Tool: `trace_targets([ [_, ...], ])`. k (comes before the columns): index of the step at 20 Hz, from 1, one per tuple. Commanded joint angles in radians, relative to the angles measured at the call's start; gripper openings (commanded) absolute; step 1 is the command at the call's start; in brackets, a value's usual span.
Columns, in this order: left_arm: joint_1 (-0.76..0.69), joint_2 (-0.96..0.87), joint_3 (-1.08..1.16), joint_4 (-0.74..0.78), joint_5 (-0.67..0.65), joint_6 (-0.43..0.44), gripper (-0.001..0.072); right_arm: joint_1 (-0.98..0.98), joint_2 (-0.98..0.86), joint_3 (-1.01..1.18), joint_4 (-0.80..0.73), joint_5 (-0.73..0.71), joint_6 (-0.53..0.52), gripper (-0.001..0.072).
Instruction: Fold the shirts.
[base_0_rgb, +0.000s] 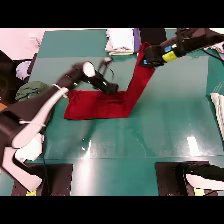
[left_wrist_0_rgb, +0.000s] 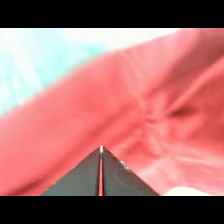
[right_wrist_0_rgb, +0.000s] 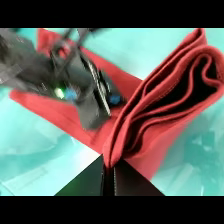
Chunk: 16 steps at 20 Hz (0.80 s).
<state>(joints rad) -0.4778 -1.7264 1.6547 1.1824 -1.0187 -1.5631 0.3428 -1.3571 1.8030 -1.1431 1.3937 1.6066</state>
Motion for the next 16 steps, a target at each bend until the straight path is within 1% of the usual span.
trace_targets([
  [1, 0.147, 0.158, 0.011, 0.132, -0.066, 0.013, 0.0027, 0.097, -0.037, 0.005, 0.002, -0.1, 0.027, 0.002],
  [3, 0.24, 0.261, 0.011, 0.208, -0.112, 0.037, 0.0027, 0.166, -0.092, 0.005, 0.038, -0.172, 0.026, 0.0021],
  [6, 0.357, 0.394, 0.011, 0.279, -0.145, 0.038, 0.0027, 0.273, -0.221, 0.005, 0.138, -0.331, -0.004, 0.0022],
  [8, 0.411, 0.465, 0.011, 0.282, -0.146, 0.038, 0.0027, 0.354, -0.332, 0.006, 0.227, -0.497, -0.098, 0.0026],
  [9, 0.427, 0.489, 0.011, 0.282, -0.148, 0.038, 0.0027, 0.386, -0.385, 0.016, 0.278, -0.579, -0.158, 0.0051],
  [10, 0.439, 0.506, 0.012, 0.281, -0.156, 0.038, 0.0027, 0.41, -0.446, 0.06, 0.327, -0.617, -0.209, 0.0275],
  [11, 0.443, 0.517, 0.013, 0.283, -0.168, 0.039, 0.0027, 0.423, -0.499, 0.126, 0.339, -0.599, -0.23, 0.0417],
  [13, 0.442, 0.518, 0.015, 0.283, -0.204, 0.039, 0.0027, 0.416, -0.538, 0.216, 0.306, -0.514, -0.22, 0.0413],
  [14, 0.442, 0.518, 0.015, 0.28, -0.223, 0.038, 0.0027, 0.396, -0.528, 0.233, 0.257, -0.449, -0.179, 0.0411],
  [16, 0.442, 0.518, 0.015, 0.271, -0.232, 0.038, 0.0027, 0.341, -0.462, 0.181, 0.116, -0.369, -0.118, 0.0411],
])
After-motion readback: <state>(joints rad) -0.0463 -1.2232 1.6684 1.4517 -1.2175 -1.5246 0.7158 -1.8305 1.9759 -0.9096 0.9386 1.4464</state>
